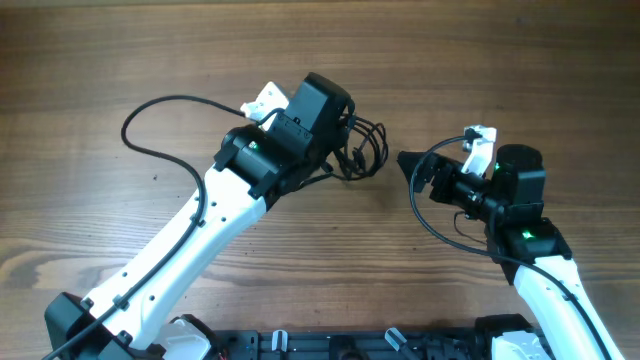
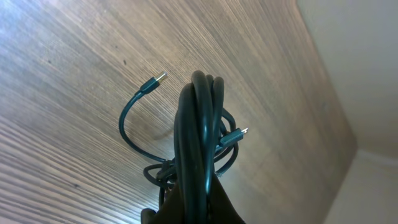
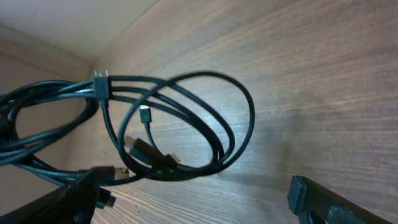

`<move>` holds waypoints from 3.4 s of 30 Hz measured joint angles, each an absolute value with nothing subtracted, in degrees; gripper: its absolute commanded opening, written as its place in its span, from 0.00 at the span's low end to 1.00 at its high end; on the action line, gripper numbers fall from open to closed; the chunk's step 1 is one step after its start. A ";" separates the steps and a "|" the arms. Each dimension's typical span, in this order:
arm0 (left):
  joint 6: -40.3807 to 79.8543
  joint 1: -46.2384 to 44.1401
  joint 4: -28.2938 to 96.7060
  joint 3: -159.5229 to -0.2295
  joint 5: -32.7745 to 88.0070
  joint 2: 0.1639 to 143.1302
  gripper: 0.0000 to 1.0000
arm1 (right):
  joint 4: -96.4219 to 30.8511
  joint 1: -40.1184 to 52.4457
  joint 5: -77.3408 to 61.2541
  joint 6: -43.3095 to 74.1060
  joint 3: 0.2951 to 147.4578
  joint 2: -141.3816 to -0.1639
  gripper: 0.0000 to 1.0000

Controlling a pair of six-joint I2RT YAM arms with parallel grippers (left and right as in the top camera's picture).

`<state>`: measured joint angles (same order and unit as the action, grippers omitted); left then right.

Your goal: Untangle cables

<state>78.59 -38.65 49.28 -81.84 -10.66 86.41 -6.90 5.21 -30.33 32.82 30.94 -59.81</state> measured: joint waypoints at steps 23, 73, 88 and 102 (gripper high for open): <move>93.82 -38.63 43.44 -81.80 -4.40 81.62 0.04 | -10.24 5.21 -36.25 84.40 30.94 -59.86 0.77; 94.02 -37.95 41.87 -81.80 4.10 81.62 0.05 | -10.59 5.21 -34.72 82.43 30.94 -59.86 0.43; 94.21 -37.91 41.17 -81.80 5.89 81.62 0.06 | -10.72 5.21 -34.98 82.11 30.94 -59.86 0.04; 94.21 -36.34 43.48 -81.80 5.72 81.62 0.04 | -17.15 5.21 -31.81 67.24 30.94 -59.86 0.05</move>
<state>94.21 -36.34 43.48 -81.80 5.72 81.62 -17.15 5.21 -31.81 67.24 30.94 -59.86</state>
